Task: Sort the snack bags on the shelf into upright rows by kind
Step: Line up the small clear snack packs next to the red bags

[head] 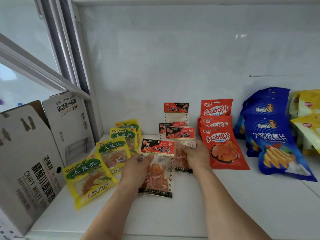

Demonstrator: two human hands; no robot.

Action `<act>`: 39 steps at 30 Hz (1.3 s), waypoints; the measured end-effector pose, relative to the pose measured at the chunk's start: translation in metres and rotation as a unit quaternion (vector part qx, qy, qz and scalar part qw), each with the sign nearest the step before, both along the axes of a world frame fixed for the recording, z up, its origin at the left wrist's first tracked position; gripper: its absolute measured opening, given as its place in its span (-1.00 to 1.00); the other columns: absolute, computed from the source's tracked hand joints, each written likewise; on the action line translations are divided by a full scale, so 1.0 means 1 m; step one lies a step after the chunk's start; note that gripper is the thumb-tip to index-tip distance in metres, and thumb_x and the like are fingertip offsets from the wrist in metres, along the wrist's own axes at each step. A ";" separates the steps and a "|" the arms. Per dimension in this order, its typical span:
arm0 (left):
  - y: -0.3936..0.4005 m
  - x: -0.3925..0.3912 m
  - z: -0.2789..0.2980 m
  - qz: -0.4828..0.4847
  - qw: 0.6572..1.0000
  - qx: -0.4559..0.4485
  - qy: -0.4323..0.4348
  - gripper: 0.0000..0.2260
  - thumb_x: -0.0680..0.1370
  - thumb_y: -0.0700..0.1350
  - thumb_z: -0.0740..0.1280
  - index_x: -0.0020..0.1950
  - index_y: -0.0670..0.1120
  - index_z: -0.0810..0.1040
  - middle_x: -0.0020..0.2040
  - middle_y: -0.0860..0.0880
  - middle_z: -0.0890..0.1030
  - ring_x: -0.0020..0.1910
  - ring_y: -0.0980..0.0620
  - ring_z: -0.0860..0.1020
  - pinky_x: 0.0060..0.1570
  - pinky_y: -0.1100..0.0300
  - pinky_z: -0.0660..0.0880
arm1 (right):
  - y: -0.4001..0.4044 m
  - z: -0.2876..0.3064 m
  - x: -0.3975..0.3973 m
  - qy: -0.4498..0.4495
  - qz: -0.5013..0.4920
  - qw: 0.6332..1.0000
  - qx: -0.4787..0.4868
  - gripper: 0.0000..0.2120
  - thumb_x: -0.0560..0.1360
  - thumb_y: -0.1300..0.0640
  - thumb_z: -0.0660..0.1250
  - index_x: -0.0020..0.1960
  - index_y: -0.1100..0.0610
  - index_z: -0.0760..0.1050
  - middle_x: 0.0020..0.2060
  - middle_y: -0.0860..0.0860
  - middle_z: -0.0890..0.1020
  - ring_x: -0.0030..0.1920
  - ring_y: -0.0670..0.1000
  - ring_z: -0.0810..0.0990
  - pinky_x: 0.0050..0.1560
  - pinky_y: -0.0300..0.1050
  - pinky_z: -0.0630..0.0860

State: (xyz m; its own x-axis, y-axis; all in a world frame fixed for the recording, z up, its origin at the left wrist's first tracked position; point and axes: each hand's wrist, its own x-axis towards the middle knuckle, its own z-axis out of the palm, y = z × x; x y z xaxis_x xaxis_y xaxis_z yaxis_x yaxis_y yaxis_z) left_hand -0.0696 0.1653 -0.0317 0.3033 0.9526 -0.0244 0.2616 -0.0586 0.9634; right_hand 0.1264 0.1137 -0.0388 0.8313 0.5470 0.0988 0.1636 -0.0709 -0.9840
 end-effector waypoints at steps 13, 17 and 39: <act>0.011 0.053 0.009 0.001 0.998 0.045 0.037 -0.66 0.64 0.13 0.27 -0.15 -0.11 0.43 -0.25 -0.03 0.52 -0.24 0.00 0.51 -0.15 0.06 0.47 | 0.020 0.009 0.031 0.068 0.063 0.988 0.124 -0.82 0.52 0.12 0.46 0.10 0.08 0.58 -0.04 -0.02 0.73 -0.06 -0.02 0.73 -0.18 -0.12 0.64; 0.030 0.078 0.005 0.013 0.996 0.067 0.065 -0.69 0.64 0.13 0.27 -0.01 -0.12 0.45 -0.07 -0.07 0.58 -0.05 -0.06 0.55 -0.08 0.08 0.45 | 0.025 0.009 0.039 0.058 0.064 0.987 0.133 -0.92 0.60 0.15 0.35 0.08 0.12 0.56 -0.07 -0.01 0.71 -0.16 -0.10 0.70 -0.33 -0.32 0.52; 0.061 0.126 -0.011 0.028 0.986 0.118 0.113 -0.70 0.61 0.08 0.34 -0.20 -0.02 0.34 -0.21 0.01 0.46 -0.29 0.06 0.41 -0.37 0.21 0.24 | 0.073 -0.002 0.064 -0.018 0.010 0.994 0.105 -0.90 0.57 0.10 0.40 0.07 0.00 0.53 -0.10 -0.14 0.64 -0.06 -0.11 0.63 -0.05 -0.13 0.57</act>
